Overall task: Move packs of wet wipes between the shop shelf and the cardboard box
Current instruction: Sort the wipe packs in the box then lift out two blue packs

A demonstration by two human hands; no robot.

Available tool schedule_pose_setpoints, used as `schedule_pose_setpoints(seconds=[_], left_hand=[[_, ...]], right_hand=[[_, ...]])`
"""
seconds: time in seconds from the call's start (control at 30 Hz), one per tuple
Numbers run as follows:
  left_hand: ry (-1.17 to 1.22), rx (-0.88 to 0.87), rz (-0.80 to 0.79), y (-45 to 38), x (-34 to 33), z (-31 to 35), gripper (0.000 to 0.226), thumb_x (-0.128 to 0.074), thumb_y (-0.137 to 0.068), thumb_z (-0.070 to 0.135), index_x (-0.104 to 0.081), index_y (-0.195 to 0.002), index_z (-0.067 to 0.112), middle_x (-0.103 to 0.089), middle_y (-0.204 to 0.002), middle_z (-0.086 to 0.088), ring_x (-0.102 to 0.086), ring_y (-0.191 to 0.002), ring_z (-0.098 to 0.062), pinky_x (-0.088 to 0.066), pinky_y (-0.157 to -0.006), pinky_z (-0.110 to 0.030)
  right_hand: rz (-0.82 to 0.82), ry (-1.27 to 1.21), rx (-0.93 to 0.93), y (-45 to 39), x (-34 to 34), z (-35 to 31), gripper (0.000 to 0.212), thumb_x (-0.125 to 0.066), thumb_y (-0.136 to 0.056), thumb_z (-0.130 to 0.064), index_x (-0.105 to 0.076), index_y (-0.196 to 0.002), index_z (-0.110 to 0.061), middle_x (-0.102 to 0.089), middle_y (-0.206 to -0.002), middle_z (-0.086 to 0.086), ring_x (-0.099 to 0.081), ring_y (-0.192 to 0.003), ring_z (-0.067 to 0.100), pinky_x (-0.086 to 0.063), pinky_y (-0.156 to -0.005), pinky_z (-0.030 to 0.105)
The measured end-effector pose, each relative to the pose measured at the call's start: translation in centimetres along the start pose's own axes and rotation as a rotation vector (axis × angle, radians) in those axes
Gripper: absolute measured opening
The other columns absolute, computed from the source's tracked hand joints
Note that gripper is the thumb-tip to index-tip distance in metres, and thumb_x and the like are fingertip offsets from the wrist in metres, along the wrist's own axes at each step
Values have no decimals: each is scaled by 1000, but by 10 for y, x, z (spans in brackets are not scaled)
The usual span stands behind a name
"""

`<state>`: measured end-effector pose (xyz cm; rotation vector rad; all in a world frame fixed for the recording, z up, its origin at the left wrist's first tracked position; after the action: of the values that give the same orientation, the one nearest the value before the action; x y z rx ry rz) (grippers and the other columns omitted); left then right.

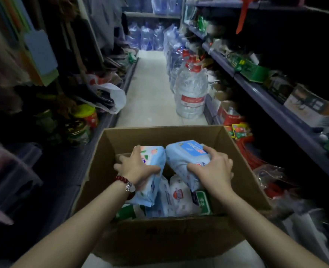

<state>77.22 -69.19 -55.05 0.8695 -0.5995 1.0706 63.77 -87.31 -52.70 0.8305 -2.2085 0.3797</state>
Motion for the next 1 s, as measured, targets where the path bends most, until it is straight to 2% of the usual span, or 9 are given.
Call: schedule_pose_setpoints(seconds=[0.17, 0.33, 0.53, 0.67, 0.8, 1.0], left_hand=[[-54, 56, -43, -37, -42, -6, 98, -73, -66, 52, -18, -145, 33, -30, -135, -23, -35, -121, -44, -37, -97, -42], [-24, 145, -87, -51, -61, -25, 100, -73, -65, 53, -17, -146, 36, -30, -134, -21, -35, -120, -43, -36, -102, -44], [14, 184, -45, -55, -60, -41, 100, -74, -65, 53, -15, -144, 40, -29, -135, -20, -31, -121, -43, -39, -94, -45], [17, 239, 1, -58, -62, -50, 105, -75, -64, 55, -10, -145, 41, -28, -135, -20, -30, -121, -44, -40, -94, -49], [74, 292, -21, -57, -69, -58, 107, -75, -64, 56, -8, -147, 41, -27, -135, -20, -29, -122, -45, -38, -96, -51], [90, 234, -62, -78, -76, -56, 102, -75, -66, 54, -12, -145, 40, -26, -136, -20, -27, -124, -45, -37, -97, -51]], right_hand=[[-85, 106, -91, -23, -39, 21, 79, -74, -68, -45, -45, -140, -36, -46, -134, 6, -35, -127, 29, -34, -101, 44], [-169, 180, -91, -51, -56, 17, 79, -74, -65, -46, -47, -139, -35, -48, -134, 8, -36, -129, 31, -36, -101, 45], [-281, 207, -71, -66, -88, 38, 80, -72, -67, -44, -42, -141, -35, -46, -134, 9, -36, -127, 32, -35, -101, 44], [-290, 166, -108, -63, -89, 57, 76, -72, -70, -45, -44, -139, -36, -45, -133, 7, -36, -125, 29, -33, -102, 44], [-272, 157, -201, -49, -90, 74, 76, -74, -71, -44, -40, -139, -38, -43, -134, 6, -36, -125, 26, -35, -106, 47], [-242, 205, -243, -68, -96, 76, 73, -75, -70, -44, -43, -135, -37, -48, -129, 10, -39, -124, 32, -38, -100, 45]])
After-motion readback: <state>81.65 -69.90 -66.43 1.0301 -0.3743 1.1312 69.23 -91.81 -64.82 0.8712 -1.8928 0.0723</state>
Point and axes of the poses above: each hand's wrist, its own y-axis away from the middle knuckle, its own x-axis out of the back of the hand, z = x × y, the point moved 5 cm from there along -y, towards the middle knuckle
